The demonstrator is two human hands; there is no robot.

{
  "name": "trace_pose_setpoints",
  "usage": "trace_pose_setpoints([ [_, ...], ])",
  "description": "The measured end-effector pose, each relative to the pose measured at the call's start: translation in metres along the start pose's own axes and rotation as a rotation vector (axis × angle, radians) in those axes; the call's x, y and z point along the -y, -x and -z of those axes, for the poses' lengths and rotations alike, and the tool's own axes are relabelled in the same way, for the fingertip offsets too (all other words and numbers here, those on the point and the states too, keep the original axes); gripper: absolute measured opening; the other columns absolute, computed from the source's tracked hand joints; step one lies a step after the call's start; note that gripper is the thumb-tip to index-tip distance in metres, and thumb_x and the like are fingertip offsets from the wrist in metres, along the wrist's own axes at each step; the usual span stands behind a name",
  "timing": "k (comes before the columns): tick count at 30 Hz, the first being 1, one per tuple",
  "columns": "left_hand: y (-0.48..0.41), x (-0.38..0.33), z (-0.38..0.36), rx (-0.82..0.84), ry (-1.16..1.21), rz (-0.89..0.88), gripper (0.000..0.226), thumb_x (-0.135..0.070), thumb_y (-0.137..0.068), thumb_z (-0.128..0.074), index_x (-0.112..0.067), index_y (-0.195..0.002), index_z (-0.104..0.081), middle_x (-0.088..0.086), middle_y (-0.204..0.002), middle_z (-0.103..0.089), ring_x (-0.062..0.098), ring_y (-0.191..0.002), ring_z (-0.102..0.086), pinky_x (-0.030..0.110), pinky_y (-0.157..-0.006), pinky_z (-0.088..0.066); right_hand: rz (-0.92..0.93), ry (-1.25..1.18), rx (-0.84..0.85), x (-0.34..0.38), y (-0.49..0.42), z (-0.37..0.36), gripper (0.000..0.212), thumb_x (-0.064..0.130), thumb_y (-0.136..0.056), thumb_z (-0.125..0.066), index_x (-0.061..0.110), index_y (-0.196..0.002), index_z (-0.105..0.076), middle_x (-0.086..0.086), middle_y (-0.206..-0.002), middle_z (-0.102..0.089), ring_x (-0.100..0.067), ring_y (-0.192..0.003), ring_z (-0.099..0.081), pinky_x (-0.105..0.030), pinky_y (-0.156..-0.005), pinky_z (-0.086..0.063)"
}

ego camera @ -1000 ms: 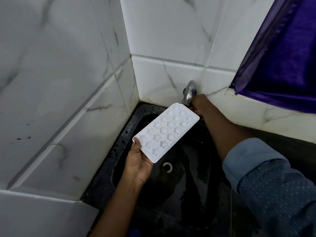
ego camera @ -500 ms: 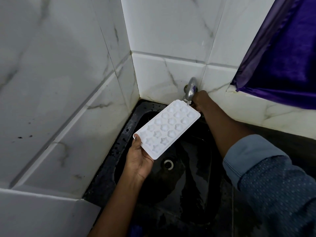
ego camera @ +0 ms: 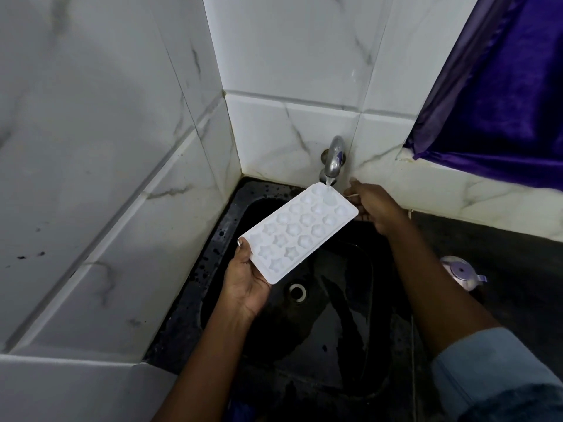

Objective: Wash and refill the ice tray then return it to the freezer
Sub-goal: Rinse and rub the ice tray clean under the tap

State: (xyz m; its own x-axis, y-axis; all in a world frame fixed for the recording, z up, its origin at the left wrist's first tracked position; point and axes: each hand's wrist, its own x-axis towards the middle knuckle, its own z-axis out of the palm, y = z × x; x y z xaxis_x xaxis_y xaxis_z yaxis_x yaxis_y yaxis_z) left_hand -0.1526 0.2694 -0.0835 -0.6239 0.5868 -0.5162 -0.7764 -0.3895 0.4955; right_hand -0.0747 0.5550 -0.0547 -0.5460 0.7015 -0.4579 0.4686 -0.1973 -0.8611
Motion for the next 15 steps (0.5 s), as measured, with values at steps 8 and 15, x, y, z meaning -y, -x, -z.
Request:
trace_pose_setpoints([
  [8, -0.006, 0.008, 0.000, -0.008, -0.052, 0.048, 0.061, -0.048, -0.111, -0.041, -0.002, -0.149, -0.054, 0.020, -0.132, -0.072, 0.033, -0.111, -0.076, 0.047, -0.075, -0.066, 0.092, -0.113, 0.040, -0.051, 0.043, 0.005, 0.012, 0.022, -0.105, -0.060, 0.020, -0.100, -0.070, 0.004, -0.081, -0.075, -0.013, -0.068, -0.065, -0.031, -0.064, -0.054],
  [15, -0.009, -0.001, -0.007, -0.023, -0.028, 0.086, 0.056, -0.050, -0.110, -0.042, -0.008, -0.144, -0.060, 0.019, -0.129, -0.074, 0.037, -0.114, -0.074, 0.049, -0.080, -0.066, 0.099, -0.320, 0.013, -0.061, 0.054, 0.004, 0.010, 0.011, -0.103, -0.062, 0.011, -0.101, -0.072, -0.007, -0.092, -0.077, -0.021, -0.079, -0.072, -0.038, -0.077, -0.060],
])
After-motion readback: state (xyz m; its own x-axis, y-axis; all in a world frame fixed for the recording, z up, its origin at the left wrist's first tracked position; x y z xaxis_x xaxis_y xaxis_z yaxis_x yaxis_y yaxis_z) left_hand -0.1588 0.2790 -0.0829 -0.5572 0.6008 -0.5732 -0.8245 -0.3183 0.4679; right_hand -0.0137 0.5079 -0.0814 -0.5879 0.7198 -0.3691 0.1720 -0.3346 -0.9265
